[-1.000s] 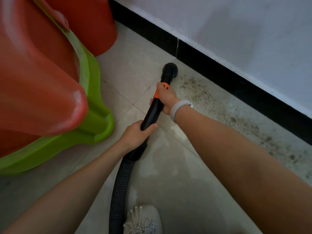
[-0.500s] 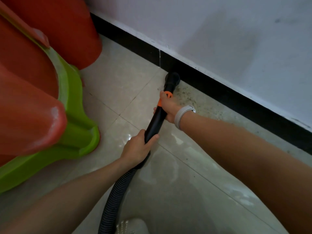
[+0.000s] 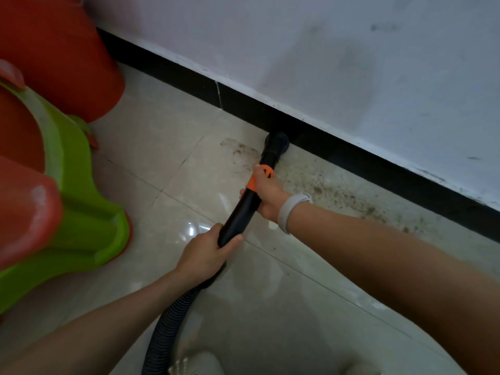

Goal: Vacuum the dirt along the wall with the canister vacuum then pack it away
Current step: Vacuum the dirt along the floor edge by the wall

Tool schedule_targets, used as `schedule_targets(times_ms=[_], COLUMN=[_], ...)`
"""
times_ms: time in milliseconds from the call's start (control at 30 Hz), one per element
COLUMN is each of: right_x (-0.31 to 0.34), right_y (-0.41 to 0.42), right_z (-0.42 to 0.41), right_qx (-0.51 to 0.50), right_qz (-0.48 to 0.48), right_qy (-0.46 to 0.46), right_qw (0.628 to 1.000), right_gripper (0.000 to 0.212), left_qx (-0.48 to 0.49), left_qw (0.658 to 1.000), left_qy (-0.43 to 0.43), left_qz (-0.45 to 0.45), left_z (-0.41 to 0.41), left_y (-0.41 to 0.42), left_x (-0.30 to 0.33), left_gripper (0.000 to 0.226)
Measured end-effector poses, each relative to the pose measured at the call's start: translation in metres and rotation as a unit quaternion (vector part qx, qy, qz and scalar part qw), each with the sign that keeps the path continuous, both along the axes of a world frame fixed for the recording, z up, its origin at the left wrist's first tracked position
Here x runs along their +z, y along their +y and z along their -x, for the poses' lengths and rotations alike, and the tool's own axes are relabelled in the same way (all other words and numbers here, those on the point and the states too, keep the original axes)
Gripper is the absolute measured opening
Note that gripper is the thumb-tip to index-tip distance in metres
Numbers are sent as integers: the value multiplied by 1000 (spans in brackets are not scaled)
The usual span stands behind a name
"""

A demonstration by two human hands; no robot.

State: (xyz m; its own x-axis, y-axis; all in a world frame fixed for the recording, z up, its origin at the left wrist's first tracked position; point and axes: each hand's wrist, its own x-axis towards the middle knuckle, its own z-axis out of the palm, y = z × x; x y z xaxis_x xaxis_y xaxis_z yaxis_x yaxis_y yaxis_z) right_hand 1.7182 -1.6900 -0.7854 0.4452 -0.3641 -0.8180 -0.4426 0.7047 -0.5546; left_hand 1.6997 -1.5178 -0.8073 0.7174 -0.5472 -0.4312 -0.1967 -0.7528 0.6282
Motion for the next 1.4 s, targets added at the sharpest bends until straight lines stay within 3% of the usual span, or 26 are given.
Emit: schedule_targets(times_ms=[200, 633, 867, 1167, 1300, 1400], right_x=[2, 0, -4, 7, 17, 22], right_y=[-6, -35, -43, -22, -1, 23], right_z=[22, 84, 101, 56, 18, -17], right_qx=[-26, -100, -136, -86, -25, 26], right_qz=[-10, -7, 41, 25, -23, -28], right_qy=[9, 24, 41, 10, -50, -90], right_qw=[1000, 995, 989, 996, 998, 995], right_gripper=[38, 22, 32, 27, 33, 24], left_qx=[-28, -185, -231, -78, 1, 90], left_qw=[1000, 982, 972, 989, 995, 993], left_qy=[12, -2, -10, -115, -93, -75], left_qz=[-1, -29, -34, -45, -32, -12], left_z=[8, 24, 32, 21, 2, -16], left_y=[-4, -32, -47, -32, -10, 8], left_x=[0, 1, 7, 25, 30, 31], left_gripper=[36, 28, 32, 39, 42, 37])
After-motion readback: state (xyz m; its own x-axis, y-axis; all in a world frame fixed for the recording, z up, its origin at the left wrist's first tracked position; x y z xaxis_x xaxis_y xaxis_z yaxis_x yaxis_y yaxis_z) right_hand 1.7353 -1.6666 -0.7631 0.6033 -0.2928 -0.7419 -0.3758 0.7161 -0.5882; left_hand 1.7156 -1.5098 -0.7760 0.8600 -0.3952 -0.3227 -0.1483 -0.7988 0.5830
